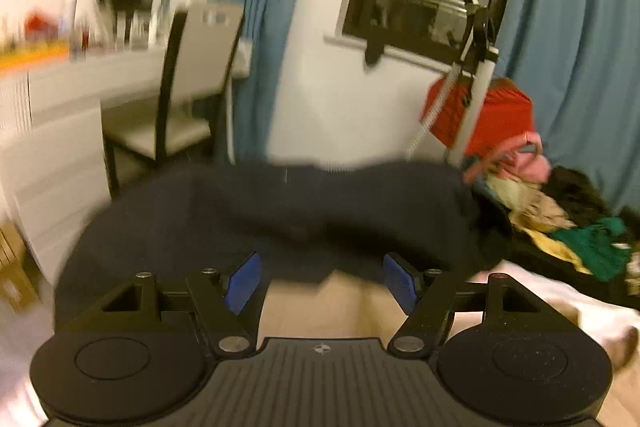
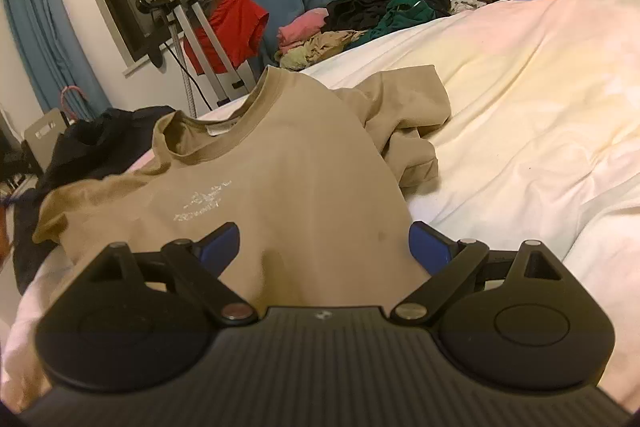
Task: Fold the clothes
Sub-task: 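Lay the shirt flat on the bed and open both tools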
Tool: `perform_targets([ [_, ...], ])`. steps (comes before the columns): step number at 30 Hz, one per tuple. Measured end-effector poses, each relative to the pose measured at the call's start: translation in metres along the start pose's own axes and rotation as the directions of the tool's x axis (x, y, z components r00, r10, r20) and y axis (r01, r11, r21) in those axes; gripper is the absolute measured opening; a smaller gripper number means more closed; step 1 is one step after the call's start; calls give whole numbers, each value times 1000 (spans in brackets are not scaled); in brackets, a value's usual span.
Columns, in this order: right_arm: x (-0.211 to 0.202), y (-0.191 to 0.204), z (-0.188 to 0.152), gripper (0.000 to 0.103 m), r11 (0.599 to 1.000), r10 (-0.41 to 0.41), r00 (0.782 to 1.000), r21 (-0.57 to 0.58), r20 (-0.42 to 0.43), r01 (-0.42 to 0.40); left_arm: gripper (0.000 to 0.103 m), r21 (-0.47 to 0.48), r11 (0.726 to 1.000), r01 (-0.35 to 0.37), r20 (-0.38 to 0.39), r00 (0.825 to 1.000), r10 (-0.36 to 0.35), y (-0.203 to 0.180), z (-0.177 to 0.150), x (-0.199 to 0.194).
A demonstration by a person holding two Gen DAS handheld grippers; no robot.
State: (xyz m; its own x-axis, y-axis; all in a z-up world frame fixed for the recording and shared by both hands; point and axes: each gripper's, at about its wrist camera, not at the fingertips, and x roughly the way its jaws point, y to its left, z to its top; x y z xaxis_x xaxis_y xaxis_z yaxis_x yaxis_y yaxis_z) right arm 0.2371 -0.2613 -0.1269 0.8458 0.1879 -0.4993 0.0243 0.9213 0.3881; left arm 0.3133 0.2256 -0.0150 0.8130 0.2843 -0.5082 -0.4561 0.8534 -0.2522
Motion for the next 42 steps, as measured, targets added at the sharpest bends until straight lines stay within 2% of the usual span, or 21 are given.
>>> perform_targets([
  [3,-4,2,0,93,1000,7,1000,2,2,-7,68,-164,985,58,-29,998,-64,45,-33,-24],
  [6,-6,5,-1,93,1000,10,1000,-1,-1,-10,65,-287,953,102,-104,985,-136,83,-64,-19],
  [7,-6,6,-2,93,1000,9,1000,-3,-3,-9,61,-328,936,129,-133,975,-181,90,-72,-16],
  [9,-5,8,-3,93,1000,7,1000,-7,-7,-7,61,-414,889,194,-154,948,-278,93,-86,-7],
  [11,-5,9,-3,93,1000,5,1000,-12,-10,-5,71,-468,848,248,-183,912,-368,85,-92,9],
  [12,-4,10,-4,93,1000,4,1000,-15,-12,-4,79,-469,845,257,-211,897,-389,76,-96,17],
  [13,-4,10,-4,93,1000,2,1000,-19,-13,-2,78,-452,855,254,-235,891,-389,66,-98,22],
  [15,-3,11,-4,93,1000,0,1000,-24,-15,0,79,-389,893,225,-226,917,-329,49,-98,23],
  [17,-2,11,-5,93,1000,-1,1000,-28,-16,0,71,-382,902,201,-201,934,-293,43,-97,22],
  [19,0,10,-4,93,1000,-2,1000,-31,-15,1,9,-382,904,193,-179,944,-277,45,-94,17],
  [22,1,10,-4,93,1000,-1,1000,-31,-13,1,10,-314,929,195,-160,954,-254,51,-88,-1],
  [25,-1,9,-3,93,999,-2,1000,-35,-4,2,10,-176,977,117,-135,981,-141,54,-78,-24],
  [27,-2,10,-3,93,999,-4,1000,-43,4,4,13,-54,998,40,-128,991,-47,51,-80,-32],
  [29,-4,11,-2,93,999,-6,1000,-53,13,6,23,46,999,14,-124,992,-8,47,-85,-36],
  [30,-5,12,-2,93,998,-9,1000,-61,15,10,30,70,998,4,-123,992,4,46,-87,-40],
  [31,-7,13,-2,93,998,-11,1000,-69,21,13,43,72,997,-2,-123,992,11,45,-90,-45],
  [32,-9,13,-2,93,997,-14,1000,-78,28,16,46,74,997,-9,-124,992,18,43,-92,-50],
  [35,-17,16,0,93,993,-16,998,-112,57,22,58,114,993,23,-109,994,-10,33,-106,-87],
  [37,-22,18,0,93,990,-16,997,-135,74,26,74,145,988,50,-99,994,-35,25,-116,-115],
  [39,-27,19,0,93,987,-15,996,-158,87,29,82,176,981,76,-89,994,-61,18,-126,-142],
  [42,-36,19,2,93,984,-11,994,-176,104,29,84,223,968,114,-76,992,-99,6,-142,-183],
])
